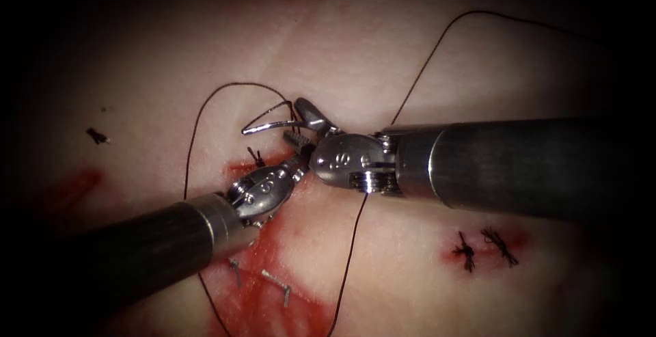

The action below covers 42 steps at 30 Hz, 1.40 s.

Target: Wound Closure

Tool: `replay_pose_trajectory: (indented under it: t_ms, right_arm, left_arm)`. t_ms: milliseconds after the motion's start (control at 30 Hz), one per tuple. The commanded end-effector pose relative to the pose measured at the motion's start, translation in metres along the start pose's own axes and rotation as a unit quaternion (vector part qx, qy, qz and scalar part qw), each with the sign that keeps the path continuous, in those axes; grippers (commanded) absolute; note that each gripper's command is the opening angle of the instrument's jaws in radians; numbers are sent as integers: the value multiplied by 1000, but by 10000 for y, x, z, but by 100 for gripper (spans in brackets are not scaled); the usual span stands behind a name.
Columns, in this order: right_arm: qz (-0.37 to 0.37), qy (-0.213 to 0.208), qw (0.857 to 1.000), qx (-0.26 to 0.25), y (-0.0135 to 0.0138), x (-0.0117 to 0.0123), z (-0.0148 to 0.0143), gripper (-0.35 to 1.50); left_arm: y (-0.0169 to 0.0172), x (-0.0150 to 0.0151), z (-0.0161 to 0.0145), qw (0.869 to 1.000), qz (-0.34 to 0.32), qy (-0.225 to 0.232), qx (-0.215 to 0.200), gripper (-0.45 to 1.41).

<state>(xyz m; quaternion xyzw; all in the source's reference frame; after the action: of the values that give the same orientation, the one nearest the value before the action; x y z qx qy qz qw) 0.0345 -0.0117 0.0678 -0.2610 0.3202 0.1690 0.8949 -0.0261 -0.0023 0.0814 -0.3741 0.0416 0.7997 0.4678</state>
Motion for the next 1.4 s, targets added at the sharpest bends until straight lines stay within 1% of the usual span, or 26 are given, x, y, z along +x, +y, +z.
replay_pose_trajectory:
  t_ms: [33,167,200,233,267,300,333,367,633,700,800,900,933,967,1000,1033,1067,1100,1133,1167,1200,1233,1267,1300,1400]
  right_arm:
    - [-2,-5,1000,0,-7,2,7,76]
    - [-8,-16,1000,-4,-9,1,7,78]
    - [-8,-19,1000,-4,-10,1,7,74]
    - [-11,-23,1000,-6,-11,0,7,66]
    - [-12,-26,1000,-5,-12,0,7,46]
    - [-14,-37,999,1,-15,-1,7,-25]
    - [-14,-37,999,1,-15,-1,7,-25]
    - [-14,-41,999,3,-16,-2,6,-35]
    - [-16,-50,999,1,-21,-2,5,-35]
    - [2,-53,999,1,-21,0,4,-35]
    - [3,-54,999,3,-19,1,2,-35]
    - [4,-52,999,6,-15,0,1,-35]
    - [5,-46,999,9,-13,-1,1,-35]
    - [6,-27,999,22,-9,-4,0,-35]
    - [6,-27,999,22,-9,-4,0,-35]
    - [6,-21,999,32,-7,-6,0,-35]
    - [7,-13,999,47,-5,-8,0,-35]
    - [22,3,996,89,1,-13,1,-35]
    - [22,3,996,89,1,-13,1,-35]
    - [29,3,995,98,4,-15,1,-35]
    - [67,17,989,128,10,-21,4,-35]
    - [67,17,989,128,10,-21,4,-35]
    - [80,25,986,143,14,-24,6,-35]
    - [93,34,982,158,17,-27,8,-35]
    - [123,69,963,229,31,-40,14,-35]
  left_arm:
    - [2,-2,8,1000,-1,1,0,-45]
    - [2,-2,8,1000,1,2,3,-45]
    - [2,-2,8,1000,0,1,4,-45]
    - [2,-2,8,1000,0,1,4,-45]
    - [2,-2,8,1000,0,1,4,-45]
    - [2,-2,8,1000,-1,3,5,-45]
    - [2,-2,8,1000,-1,3,5,-45]
    - [2,-2,7,1000,-1,3,6,-45]
    - [5,-3,7,1000,6,2,9,-45]
    - [8,-3,8,1000,8,3,9,-45]
    - [8,-2,8,1000,8,5,3,-45]
    - [5,0,9,1000,8,6,-18,47]
    - [2,2,9,999,8,8,-34,86]
    - [-3,6,8,998,9,10,-68,123]
    - [-3,6,8,998,9,10,-68,123]
    - [-7,9,6,996,11,12,-91,125]
    - [-9,10,4,995,12,13,-103,126]
    - [-13,12,-1,993,17,14,-119,126]
    - [-13,12,-1,993,17,14,-119,126]
    - [-16,13,-5,991,19,14,-130,126]
    - [-20,15,-9,989,21,15,-142,133]
    - [-20,15,-9,989,21,15,-142,133]
    - [-23,16,-12,988,24,15,-152,136]
    - [-26,17,-14,987,25,15,-155,135]
    - [-30,16,-19,984,31,17,-172,128]
